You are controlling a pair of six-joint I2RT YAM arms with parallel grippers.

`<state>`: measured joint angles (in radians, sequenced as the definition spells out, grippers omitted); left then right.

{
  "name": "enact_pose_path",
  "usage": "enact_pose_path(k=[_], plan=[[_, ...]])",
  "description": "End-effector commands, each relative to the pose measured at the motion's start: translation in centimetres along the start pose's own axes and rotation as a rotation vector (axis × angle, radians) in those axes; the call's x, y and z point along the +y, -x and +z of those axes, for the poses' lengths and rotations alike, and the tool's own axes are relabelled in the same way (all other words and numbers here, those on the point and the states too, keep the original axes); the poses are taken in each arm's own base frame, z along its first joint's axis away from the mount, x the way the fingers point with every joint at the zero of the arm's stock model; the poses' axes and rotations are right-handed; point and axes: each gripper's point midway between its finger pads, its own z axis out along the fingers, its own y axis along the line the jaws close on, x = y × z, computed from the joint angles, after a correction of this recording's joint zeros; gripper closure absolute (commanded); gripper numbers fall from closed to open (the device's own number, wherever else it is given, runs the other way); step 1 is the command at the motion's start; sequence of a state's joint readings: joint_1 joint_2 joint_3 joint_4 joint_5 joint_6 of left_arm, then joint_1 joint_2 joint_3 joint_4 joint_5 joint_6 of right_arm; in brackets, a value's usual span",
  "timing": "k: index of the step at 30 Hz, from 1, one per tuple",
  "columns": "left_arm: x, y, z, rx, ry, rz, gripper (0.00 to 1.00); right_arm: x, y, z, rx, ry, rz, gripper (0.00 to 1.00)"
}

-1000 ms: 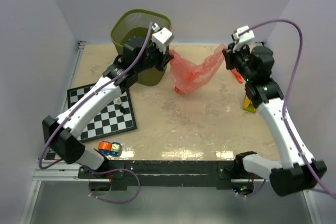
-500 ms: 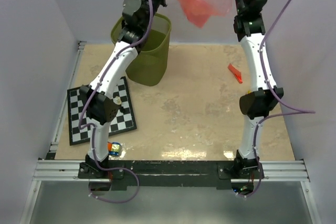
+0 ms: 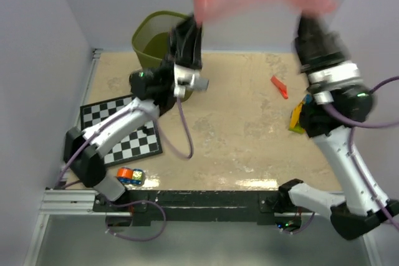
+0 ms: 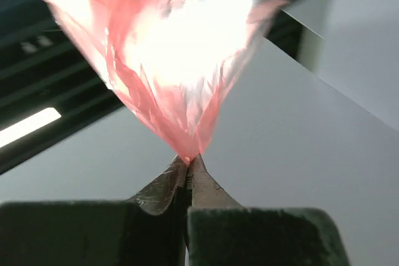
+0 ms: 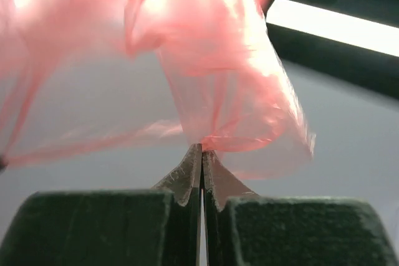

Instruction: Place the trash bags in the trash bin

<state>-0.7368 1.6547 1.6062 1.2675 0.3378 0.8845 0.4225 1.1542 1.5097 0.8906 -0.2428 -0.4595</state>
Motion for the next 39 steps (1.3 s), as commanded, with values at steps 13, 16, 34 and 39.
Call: enact_pose_path(k=[13, 16, 34, 39], plan=[[-14.6, 13.8, -36.9, 0.182, -1.095, -0.341, 1.0, 15.8, -5.1, -31.6, 0.942, 0.788, 0.374, 1.0], [-14.2, 13.1, -36.8, 0.237, -1.069, -0.347, 1.0, 17.7, -8.0, -32.4, 1.066, 0.824, 0.463, 1.0], [-5.7, -10.4, -19.2, 1.142, -0.067, -0.424, 1.0, 5.9, -17.1, -18.6, 0.993, -0.179, 0.424, 1.0], [-8.5, -13.5, -16.8, 1.301, -0.049, -0.621, 1.0, 4.6, -20.8, -15.7, 1.079, -0.207, 0.405, 1.0]])
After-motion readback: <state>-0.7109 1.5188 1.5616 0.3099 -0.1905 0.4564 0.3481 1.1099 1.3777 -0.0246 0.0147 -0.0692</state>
